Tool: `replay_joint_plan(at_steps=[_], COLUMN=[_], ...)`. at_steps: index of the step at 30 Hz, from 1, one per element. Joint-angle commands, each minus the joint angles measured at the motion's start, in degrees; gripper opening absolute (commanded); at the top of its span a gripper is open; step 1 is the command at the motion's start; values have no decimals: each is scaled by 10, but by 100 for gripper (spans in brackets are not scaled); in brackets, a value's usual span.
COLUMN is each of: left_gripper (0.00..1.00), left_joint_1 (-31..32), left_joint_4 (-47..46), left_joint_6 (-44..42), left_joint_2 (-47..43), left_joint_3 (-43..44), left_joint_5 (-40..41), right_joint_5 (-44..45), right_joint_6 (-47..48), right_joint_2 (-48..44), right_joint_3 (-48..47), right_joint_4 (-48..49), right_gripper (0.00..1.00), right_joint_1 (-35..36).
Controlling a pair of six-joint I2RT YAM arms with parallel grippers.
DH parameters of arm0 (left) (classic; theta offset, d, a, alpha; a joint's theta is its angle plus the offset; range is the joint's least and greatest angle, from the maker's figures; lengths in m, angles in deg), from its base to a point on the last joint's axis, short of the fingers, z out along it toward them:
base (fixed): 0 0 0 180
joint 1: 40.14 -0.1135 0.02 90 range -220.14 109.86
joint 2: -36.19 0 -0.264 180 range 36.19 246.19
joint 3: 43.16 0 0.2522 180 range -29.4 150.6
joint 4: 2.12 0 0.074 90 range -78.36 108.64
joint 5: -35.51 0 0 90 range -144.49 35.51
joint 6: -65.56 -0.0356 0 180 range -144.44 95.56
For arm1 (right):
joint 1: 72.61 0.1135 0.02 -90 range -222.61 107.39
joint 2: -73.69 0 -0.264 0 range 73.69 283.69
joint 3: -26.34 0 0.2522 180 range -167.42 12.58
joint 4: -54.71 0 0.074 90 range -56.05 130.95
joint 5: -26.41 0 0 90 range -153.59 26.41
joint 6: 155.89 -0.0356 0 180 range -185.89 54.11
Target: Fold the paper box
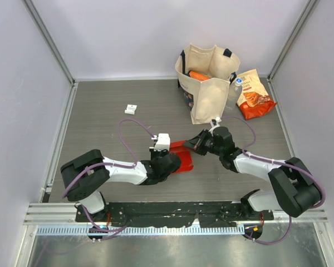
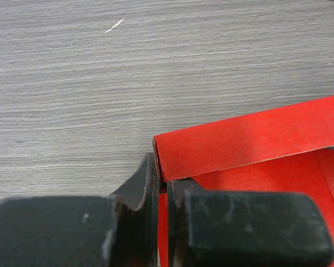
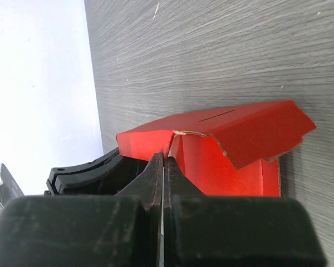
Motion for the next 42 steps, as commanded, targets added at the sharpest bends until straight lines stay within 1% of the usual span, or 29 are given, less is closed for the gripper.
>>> replay_joint_plan(at_steps=[1,3,5,6,7,8,9,11,12,15,16,17,19,20,22,23,24,27,32,38,42], left_gripper=[0,0,0,0,0,0,0,0,0,0,0,0,0,0,0,0,0,0,0,0,0], left_joint_1=[1,0,-3,-3,-3,-5,-6,-10,-11,-15,-17,-19,-21,-22,-22,-23,-23,-23,-23,-23,-23], left_joint_4=[3,1,4,6,9,19,23,42,49,58,61,63,72,76,81,81,95,94,86,64,62], left_joint_6=[4,5,9,13,17,19,27,37,44,53,57,59,64,66,70,73,74,74,68,62,59], left_joint_2=[-20,-22,-22,-22,-22,-22,-22,-23,-26,-31,-33,-34,-34,-34,-34,-34,-34,-35,-34,-30,-32], left_joint_3=[-5,-6,-4,-2,-2,0,4,8,12,12,12,13,18,22,27,29,30,28,16,7,5], left_joint_5=[3,2,1,2,3,4,4,6,5,-2,-9,-12,-16,-20,-22,-24,-24,-22,-20,-20,-19], right_joint_5=[-16,1,-16,-22,-22,-13,15,34,62,109,114,117,130,133,158,167,188,223,292,329,337], right_joint_6=[7,8,24,30,41,84,109,166,180,222,227,231,236,238,243,247,250,263,288,313,313], right_joint_2=[0,-7,1,4,3,-8,-15,-56,-75,-136,-143,-149,-154,-151,-129,-120,-106,-61,-2,54,85], right_joint_3=[9,39,31,27,22,1,-11,-17,-14,8,21,27,43,48,50,47,43,27,14,20,19], right_joint_4=[114,153,143,120,91,47,-43,-92,-133,-169,-171,-171,-149,-134,-100,-93,-84,-63,-27,60,97], right_gripper=[1,0,1,0,9,26,42,45,46,48,48,44,33,23,12,1,0,0,0,0,0], right_joint_1=[-8,-13,-18,-23,-24,-24,-23,-23,-22,-15,-13,-11,-2,10,26,36,54,79,93,109,117])
